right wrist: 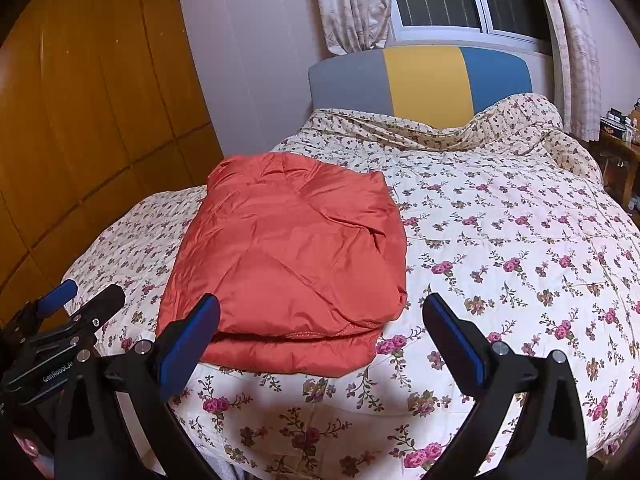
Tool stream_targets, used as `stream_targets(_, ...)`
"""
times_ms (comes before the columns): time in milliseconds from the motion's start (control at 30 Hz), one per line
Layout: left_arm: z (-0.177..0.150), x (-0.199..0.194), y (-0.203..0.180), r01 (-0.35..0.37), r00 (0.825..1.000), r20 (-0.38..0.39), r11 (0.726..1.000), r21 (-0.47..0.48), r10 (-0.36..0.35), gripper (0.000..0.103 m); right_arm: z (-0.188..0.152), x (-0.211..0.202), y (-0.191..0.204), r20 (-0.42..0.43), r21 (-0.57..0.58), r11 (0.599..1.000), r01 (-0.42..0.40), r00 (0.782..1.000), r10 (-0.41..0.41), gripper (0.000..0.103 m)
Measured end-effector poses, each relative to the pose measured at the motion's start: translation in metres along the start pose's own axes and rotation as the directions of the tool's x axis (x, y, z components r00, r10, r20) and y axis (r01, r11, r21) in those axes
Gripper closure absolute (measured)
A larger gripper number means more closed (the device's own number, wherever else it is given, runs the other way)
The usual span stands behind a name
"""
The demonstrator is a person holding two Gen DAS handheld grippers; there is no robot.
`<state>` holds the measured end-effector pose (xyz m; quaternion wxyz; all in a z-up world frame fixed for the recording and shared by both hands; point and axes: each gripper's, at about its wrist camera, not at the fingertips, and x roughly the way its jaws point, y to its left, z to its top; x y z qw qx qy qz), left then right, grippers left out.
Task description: Fold large clothes
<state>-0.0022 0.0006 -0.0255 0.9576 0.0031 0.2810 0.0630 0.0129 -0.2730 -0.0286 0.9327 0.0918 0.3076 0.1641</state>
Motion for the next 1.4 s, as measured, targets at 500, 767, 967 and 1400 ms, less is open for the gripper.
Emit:
stream_targets(500,-0.003,0.001,-0.004,0.007,1.000,-0.006,1.000,0.003,-0.007,0.003,-0.002,0.004,-0.002,-0.010,0.005,1.000,-0.006,1.000,0.006,0.002)
stream_targets(767,-0.007,0.006,-0.010,0.047,0.998,-0.041,0.999,-0.004,-0.047,0.003,-0.002,0.008,-0.005,-0.021,0.014,1.000,-0.006,1.000,0.006,0.002)
stream_targets(967,-0.010,0.010,-0.009,0.029,0.998,-0.049,0.999,-0.029,-0.030,0.003,-0.004,0.014,-0.010,-0.034,0.030,1.000,-0.005,0.999,0.006,0.002)
stream_targets(1400,-0.011,0.045,-0.007,-0.030,0.987,-0.156,0.999,-0.021,0.026,0.003,0.001,0.039,-0.032,-0.077,0.074,0.997,0.020,0.997,-0.014,0.002)
